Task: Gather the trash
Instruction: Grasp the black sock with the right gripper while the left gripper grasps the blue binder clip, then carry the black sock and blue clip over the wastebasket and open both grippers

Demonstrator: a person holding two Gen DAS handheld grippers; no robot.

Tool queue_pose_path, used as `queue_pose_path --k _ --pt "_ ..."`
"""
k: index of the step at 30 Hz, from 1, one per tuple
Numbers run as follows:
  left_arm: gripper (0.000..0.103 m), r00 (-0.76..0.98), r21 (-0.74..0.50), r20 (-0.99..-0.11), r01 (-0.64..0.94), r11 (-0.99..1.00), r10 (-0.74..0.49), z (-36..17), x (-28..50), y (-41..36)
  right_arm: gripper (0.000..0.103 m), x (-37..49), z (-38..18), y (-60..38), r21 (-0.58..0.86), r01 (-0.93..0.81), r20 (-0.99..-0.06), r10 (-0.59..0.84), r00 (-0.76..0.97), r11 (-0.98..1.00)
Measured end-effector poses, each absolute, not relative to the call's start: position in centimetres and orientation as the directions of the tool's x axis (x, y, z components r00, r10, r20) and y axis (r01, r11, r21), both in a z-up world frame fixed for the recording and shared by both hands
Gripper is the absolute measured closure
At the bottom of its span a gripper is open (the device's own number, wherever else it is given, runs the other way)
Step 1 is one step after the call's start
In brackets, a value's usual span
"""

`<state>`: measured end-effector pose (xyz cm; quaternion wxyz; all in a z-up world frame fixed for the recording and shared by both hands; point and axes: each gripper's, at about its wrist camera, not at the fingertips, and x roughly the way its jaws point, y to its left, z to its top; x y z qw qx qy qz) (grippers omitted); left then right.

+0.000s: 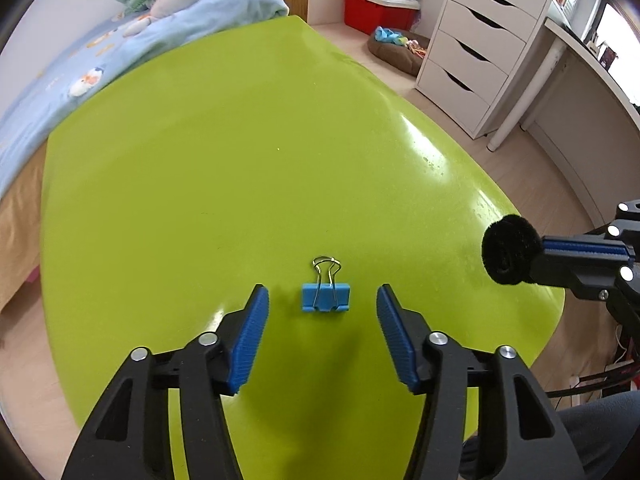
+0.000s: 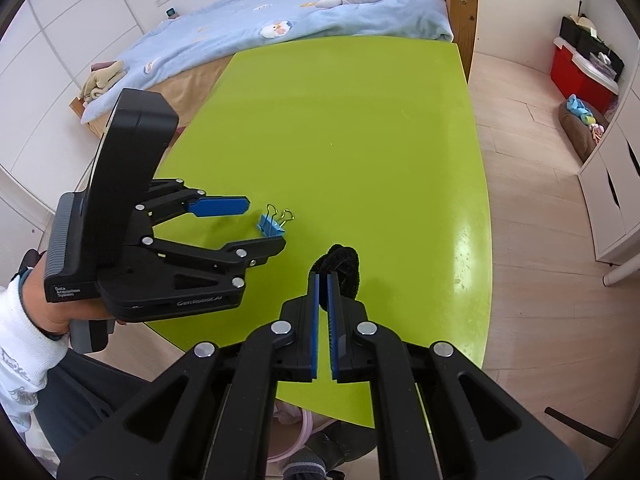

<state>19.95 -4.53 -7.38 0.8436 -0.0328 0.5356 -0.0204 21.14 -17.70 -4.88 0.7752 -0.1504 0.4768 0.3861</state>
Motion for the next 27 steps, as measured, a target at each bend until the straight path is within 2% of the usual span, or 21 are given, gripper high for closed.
queue_pose_path --k 4,5,15,27 --pt "0.076 0.417 -0.078 -0.906 -0.002 0.997 -0.07 -7.8 19.9 -4.6 0.1 21.2 -5.0 -17.6 0.139 -0.744 -0.856 0.457 0.242 0.654" --pt "0.078 0.419 -0.08 -0.905 0.0 0.997 -0.072 -7.8 20.0 -4.6 0.1 21.2 -5.0 -17.5 0.14 -0.745 -0.855 0.458 0.241 0.652" --pt "0.078 0.461 -0.083 -0.885 -0.014 0.996 -0.067 -6.0 17.8 -4.3 0.1 20.2 -4.9 -16.9 0.139 -0.754 -0.85 0.468 0.241 0.642" --pt "0.078 0.539 -0.071 -0.841 -0.026 0.997 -0.046 -1.4 10.5 -4.2 0.1 15.4 -2.4 -16.2 0.114 -0.792 -0.821 0.505 0.265 0.6"
